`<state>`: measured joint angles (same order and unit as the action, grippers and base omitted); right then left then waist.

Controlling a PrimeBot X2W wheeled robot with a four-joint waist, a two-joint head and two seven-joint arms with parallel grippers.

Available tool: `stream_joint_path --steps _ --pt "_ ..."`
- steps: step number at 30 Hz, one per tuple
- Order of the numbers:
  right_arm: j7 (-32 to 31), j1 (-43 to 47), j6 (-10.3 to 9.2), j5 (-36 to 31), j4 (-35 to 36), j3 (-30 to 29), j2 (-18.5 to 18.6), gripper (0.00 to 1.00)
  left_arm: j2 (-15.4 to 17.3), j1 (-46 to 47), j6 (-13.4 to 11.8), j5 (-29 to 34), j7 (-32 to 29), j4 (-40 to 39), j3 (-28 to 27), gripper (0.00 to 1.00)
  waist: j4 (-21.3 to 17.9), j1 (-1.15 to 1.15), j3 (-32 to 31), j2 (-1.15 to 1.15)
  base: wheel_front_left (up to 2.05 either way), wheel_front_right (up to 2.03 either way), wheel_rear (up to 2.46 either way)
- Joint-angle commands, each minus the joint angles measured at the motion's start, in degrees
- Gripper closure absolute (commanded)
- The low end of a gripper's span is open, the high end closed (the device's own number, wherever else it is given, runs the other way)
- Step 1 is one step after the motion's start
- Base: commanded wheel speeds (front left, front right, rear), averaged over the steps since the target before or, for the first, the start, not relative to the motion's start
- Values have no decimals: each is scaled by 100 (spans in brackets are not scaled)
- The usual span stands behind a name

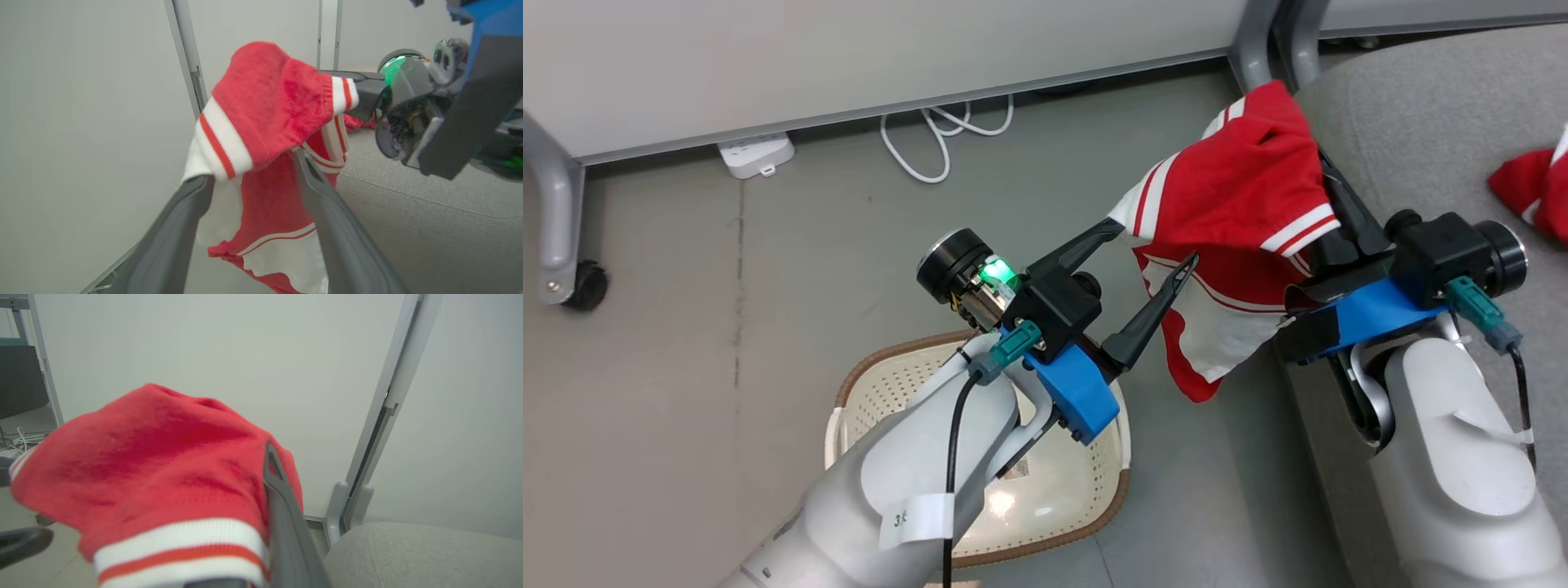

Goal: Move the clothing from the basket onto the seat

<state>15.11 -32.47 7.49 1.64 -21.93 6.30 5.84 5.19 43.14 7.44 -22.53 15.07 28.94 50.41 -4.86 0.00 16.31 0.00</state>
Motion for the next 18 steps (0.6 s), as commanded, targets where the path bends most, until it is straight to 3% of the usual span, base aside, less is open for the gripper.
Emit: stream_joint_path --steps 1,18 --pt "7 27 1 -13 46 -31 27 100 27 -38 3 38 15 -19 -21 0 -133 0 74 0 0 0 0" --pt "6 722 1 -6 971 -1162 84 100 203 -194 4 162 15 -199 161 0 -1137 0 266 0 0 0 0"
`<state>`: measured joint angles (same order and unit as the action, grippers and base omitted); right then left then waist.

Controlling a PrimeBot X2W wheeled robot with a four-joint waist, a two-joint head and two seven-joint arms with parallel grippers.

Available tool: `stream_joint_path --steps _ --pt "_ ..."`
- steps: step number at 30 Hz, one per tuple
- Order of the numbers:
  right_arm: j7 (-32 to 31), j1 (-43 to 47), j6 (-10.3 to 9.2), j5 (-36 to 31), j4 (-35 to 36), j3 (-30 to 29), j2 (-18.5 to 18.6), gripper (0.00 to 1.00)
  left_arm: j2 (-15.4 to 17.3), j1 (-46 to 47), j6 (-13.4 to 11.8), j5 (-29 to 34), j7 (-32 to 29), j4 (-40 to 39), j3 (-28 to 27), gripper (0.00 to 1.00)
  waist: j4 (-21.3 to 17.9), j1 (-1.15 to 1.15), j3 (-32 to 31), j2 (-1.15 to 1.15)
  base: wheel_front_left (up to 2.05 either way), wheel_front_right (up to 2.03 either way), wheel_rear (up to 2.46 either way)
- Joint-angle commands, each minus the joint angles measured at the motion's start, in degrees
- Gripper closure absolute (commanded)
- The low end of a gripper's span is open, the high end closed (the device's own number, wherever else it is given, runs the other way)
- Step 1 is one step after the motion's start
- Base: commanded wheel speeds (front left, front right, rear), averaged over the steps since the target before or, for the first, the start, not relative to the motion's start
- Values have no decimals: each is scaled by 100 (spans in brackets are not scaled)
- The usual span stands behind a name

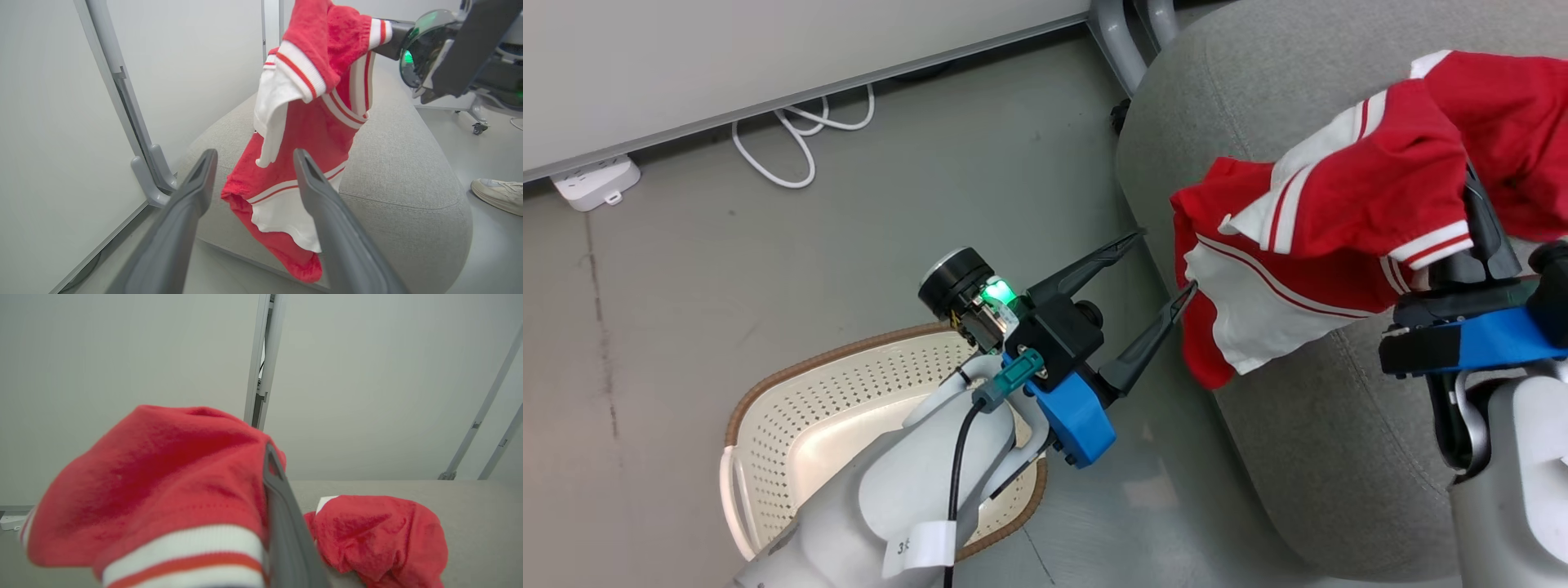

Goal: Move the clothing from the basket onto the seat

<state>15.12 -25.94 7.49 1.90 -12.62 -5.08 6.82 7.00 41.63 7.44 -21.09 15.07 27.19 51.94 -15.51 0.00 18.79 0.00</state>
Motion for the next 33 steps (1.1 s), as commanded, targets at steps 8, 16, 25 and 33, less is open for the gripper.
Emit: stream_joint_path --steps 8,16,25,33 --pt "5 412 1 -59 206 -394 -61 100 -11 -17 4 -14 15 -25 189 0 -271 0 83 0 0 0 0" --pt "5 499 1 -51 213 -500 -96 100 -36 61 4 -44 15 14 295 0 -309 0 144 0 0 0 0" --pt "5 -85 1 -79 375 -385 74 100 17 211 4 2 15 -17 262 0 -333 0 345 0 0 0 0" --pt "5 -1537 1 -61 670 -663 731 100 142 597 4 133 13 -25 237 0 -397 0 1061 0 0 0 0"
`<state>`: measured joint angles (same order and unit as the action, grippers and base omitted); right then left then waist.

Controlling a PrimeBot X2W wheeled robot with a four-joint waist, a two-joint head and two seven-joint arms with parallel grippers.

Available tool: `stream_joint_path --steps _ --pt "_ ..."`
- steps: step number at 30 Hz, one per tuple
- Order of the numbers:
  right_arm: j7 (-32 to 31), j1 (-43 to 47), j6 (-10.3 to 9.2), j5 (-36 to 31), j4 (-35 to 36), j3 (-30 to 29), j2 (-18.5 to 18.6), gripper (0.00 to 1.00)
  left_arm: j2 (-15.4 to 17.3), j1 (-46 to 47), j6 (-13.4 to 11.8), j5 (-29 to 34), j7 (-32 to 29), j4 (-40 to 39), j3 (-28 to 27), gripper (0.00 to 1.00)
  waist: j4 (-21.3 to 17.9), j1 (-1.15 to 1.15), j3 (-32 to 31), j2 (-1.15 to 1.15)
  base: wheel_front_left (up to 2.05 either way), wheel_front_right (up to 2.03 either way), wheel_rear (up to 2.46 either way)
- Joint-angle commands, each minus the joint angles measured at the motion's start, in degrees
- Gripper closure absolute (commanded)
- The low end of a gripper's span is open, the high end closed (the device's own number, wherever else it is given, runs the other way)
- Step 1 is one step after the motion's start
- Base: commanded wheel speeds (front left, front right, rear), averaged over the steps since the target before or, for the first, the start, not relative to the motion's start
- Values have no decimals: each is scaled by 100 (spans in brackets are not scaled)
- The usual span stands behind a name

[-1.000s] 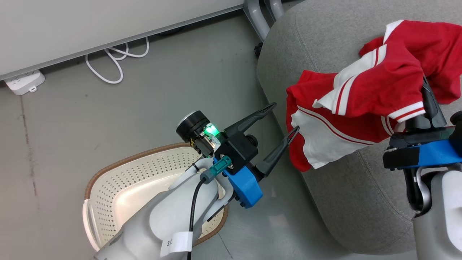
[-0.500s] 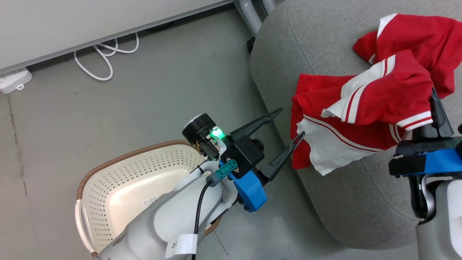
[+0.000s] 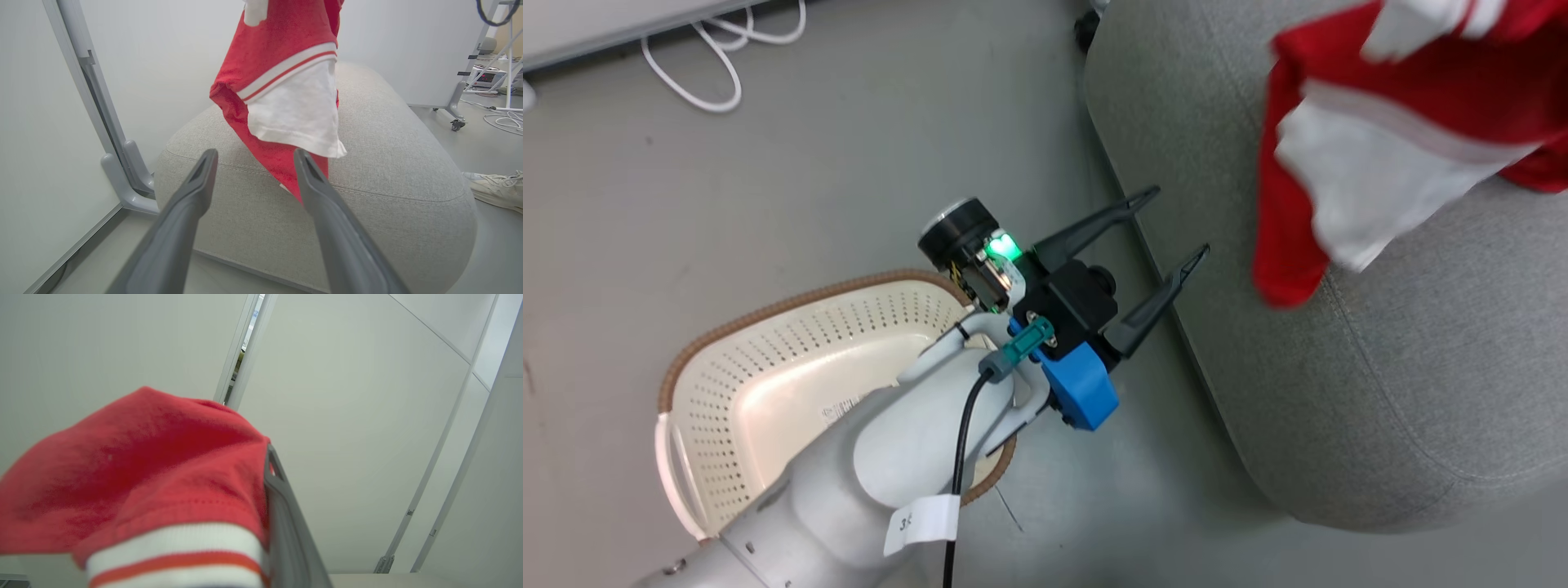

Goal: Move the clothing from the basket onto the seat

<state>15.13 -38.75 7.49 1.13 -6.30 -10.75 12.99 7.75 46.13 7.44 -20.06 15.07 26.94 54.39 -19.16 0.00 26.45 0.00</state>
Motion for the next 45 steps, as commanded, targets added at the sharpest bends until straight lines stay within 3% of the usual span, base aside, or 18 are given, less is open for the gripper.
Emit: stream_joint_path --steps 1,8,11,15,23,32,41,42,43,44,45 --pt "4 -470 1 33 47 -212 221 100 87 215 4 56 10 6 7 0 -38 0 404 0 0 0 0" --pt "2 -1645 1 204 -274 -1097 1098 100 224 731 4 194 -91 -78 99 0 -53 0 1180 0 0 0 0" --pt "2 -1815 1 232 -549 -1417 1497 100 261 916 4 234 -137 -157 112 0 -39 0 1478 0 0 0 0" --pt "2 -1759 1 204 -919 -1837 1714 100 324 1104 4 282 -176 -255 125 0 -31 0 1783 0 0 0 0" --pt "3 -1552 1 42 -1687 -2041 1560 100 456 1239 -17 311 -278 -385 145 0 -18 0 2147 0 0 0 0" --pt "3 -1263 1 -221 -2200 -2093 879 100 599 1219 -101 279 -376 -514 171 0 19 0 2370 0 0 0 0" --pt "2 -1285 0 -164 -2769 -2051 764 100 690 1224 -131 243 -430 -590 206 0 44 0 2429 0 0 0 0" --pt "2 -1289 0 -98 -2791 -2087 746 89 704 1214 -135 241 -427 -581 211 0 36 0 2409 0 0 0 0" --pt "3 -1289 1 -27 -2795 -2123 719 53 700 1200 -142 233 -426 -573 217 0 29 0 2381 0 0 0 0" --pt "3 -1235 1 -14 -2798 -2123 717 4 691 1182 -146 222 -412 -564 224 0 24 0 2343 0 0 0 0" --pt "2 -1156 1 -2 -2795 -2101 715 0 682 1159 -142 205 -392 -548 231 0 18 0 2295 0 0 0 0"
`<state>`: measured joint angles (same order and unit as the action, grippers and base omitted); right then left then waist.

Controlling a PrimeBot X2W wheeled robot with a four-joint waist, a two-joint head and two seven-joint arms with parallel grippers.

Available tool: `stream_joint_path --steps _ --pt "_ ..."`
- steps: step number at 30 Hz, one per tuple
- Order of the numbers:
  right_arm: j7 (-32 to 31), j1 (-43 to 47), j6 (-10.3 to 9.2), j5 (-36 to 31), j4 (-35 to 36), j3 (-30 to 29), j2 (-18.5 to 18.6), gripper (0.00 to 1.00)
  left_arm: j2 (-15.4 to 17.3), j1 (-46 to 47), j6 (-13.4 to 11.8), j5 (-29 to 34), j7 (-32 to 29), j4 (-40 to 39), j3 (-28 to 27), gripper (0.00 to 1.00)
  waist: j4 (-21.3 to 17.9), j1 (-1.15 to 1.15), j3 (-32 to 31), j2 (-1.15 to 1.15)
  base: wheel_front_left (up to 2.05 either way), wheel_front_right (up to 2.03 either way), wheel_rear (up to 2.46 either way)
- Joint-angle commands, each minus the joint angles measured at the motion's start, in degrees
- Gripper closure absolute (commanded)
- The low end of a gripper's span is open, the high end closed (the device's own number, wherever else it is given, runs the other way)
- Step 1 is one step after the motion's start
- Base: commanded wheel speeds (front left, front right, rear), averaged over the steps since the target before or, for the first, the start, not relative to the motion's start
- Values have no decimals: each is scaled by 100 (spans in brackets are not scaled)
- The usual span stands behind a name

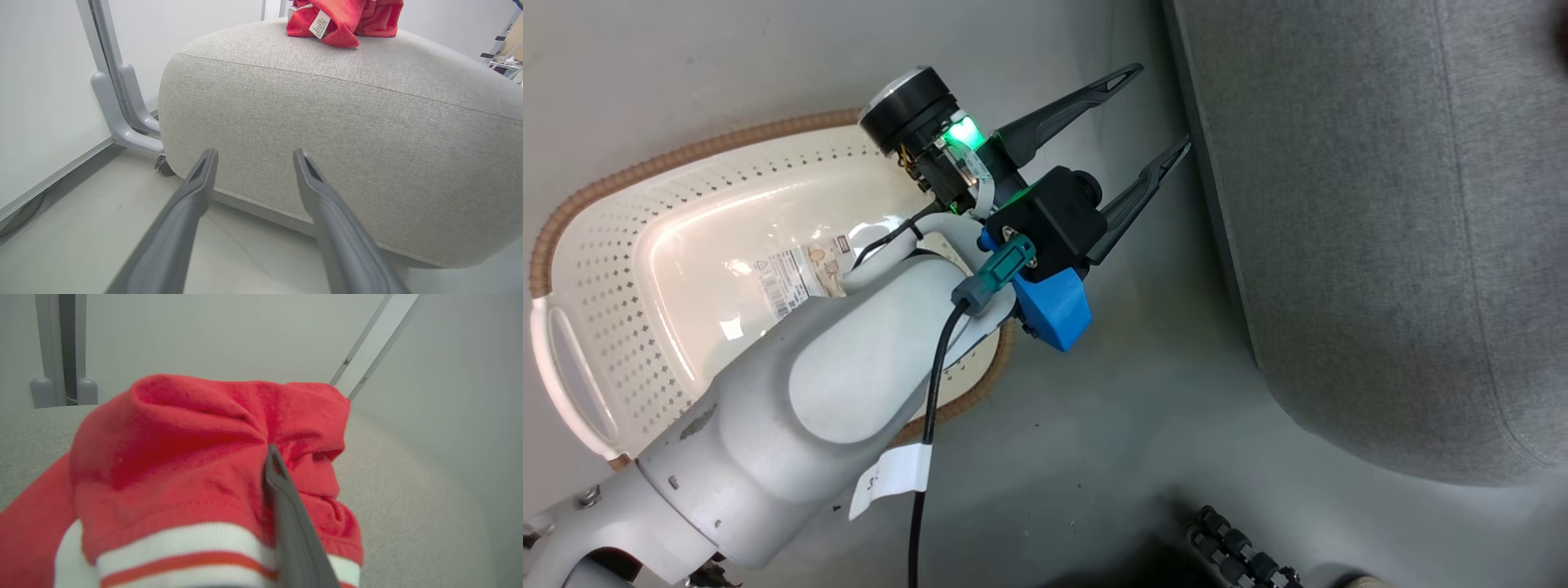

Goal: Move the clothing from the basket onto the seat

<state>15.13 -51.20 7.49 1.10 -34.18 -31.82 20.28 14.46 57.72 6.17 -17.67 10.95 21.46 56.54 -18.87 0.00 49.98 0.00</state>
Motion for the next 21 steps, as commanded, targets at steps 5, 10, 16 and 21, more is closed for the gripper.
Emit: stream_joint_path --steps 5,10,16,21 --pt "2 567 1 25 281 161 -136 0 -61 -164 -43 -121 158 119 17 0 -57 0 -431 0 0 0 0" --pt "3 1321 1 -68 623 451 -259 0 -146 -408 -75 -267 307 296 -30 0 -86 0 -933 0 0 0 0" --pt "3 2073 1 -160 1305 702 -432 0 -245 -880 -234 -541 424 467 -372 0 1 0 -1714 0 0 0 0" --pt "3 2409 0 -174 1807 1030 -539 0 -331 -1346 -428 -648 428 205 -1050 0 224 0 -2319 0 0 0 0"
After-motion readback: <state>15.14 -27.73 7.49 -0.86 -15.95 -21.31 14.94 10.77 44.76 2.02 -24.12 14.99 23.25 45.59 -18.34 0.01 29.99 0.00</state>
